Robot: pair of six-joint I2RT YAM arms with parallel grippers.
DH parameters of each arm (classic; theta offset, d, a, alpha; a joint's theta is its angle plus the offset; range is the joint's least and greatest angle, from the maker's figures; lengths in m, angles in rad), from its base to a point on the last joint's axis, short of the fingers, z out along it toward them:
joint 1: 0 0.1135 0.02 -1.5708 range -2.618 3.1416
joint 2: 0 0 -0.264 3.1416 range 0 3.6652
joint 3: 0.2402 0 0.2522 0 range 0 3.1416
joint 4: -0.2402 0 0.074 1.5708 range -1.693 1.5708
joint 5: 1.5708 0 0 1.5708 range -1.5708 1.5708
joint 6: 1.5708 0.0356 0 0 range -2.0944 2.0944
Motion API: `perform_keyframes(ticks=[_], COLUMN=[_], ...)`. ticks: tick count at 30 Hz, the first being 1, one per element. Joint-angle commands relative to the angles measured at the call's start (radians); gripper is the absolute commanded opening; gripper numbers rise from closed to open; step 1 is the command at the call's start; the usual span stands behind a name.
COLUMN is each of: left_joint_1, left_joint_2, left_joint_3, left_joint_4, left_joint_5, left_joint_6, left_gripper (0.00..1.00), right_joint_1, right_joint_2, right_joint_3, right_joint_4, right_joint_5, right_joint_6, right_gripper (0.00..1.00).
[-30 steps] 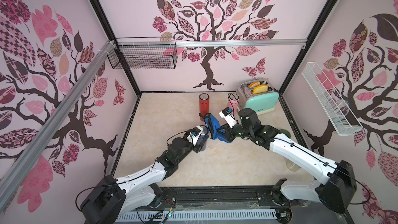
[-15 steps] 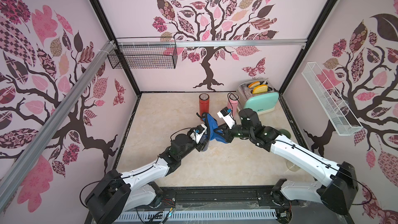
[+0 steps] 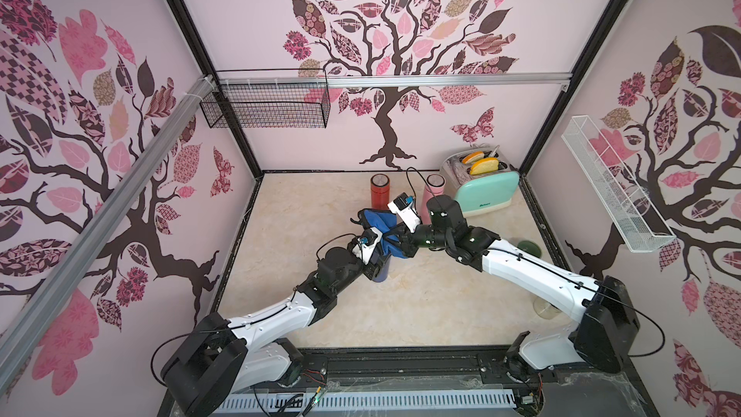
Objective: Wipe the surface of the thermos
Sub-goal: Wipe the dirt from the surface of the thermos.
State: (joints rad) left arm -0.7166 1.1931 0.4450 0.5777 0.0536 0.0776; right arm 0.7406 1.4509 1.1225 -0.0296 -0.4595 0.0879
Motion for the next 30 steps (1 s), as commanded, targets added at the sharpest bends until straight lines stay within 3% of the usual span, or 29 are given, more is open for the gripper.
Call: perform_keyframes(ticks=[1,8,19,30], left_joint_1=[-0.025,-0.024,-0.024,-0.024], left_joint_2=[0.031,0.017,0.03,0.024], left_joint_3=[-0.022,-0.034,-0.035,-0.035], left_joint_4=[-0.05,-0.044,-0.035,-0.047], left_joint_5=[0.108,0.084,0.075,0.079], left_joint_6=[-0.002,-0.004,-0.008,0.01], left_gripper=[0.0,0.0,0.0,0.0], right_joint_1=[0.031,0.037,0.037,0.037], right_joint_2=[0.079,0.079,-0.144,0.069], right_joint_3=[0.027,-0.006,-0.183,-0.023], right_joint_4=[0.005,-0.022,-0.153,-0.047], right_joint_5=[0.002,0.04,0.114,0.08], right_joint_6=[-0.012,-0.027,-0.01,-0.039], right_gripper=[0.0,0.0,0.0,0.0])
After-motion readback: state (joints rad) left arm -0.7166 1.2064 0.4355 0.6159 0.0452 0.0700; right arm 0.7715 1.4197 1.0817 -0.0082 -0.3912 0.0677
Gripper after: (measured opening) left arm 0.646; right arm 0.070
